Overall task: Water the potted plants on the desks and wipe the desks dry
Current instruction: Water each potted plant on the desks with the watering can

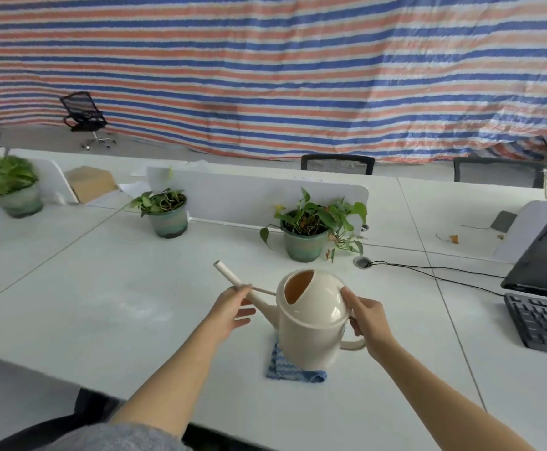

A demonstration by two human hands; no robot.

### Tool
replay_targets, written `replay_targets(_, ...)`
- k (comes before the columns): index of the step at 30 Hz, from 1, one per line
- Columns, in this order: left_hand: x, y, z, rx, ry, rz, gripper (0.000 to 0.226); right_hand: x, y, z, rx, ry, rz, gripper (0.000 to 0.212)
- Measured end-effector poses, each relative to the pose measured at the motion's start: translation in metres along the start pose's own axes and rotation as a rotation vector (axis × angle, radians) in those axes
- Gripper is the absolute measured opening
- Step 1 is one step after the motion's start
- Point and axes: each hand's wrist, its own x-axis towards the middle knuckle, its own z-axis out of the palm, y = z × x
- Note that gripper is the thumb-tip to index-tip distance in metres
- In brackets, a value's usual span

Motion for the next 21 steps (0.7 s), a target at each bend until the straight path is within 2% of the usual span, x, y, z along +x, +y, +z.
replay_targets(4,-0.024,-0.008,-0.065,-0.057,0.096,0.017,0.022,-0.027,-0.018,0.06,-0.019,-0.112,-0.043,0.054)
replay_targets(10,-0.068,-0.012,-0.171,-0.055,0.2,0.016,0.018,-0.087,-0.017,0.157,-0.041,-0.168,-0.057,0.05)
replay_targets(14,-0.091,-0.009,-0.239,-0.049,0.241,0.069,0.018,-0.129,-0.022,0.221,-0.02,-0.216,-0.047,0.047)
replay_targets(21,-0.096,-0.016,-0.333,-0.021,0.265,0.088,0.031,-0.168,-0.03,0.309,-0.173,-0.345,-0.059,0.051)
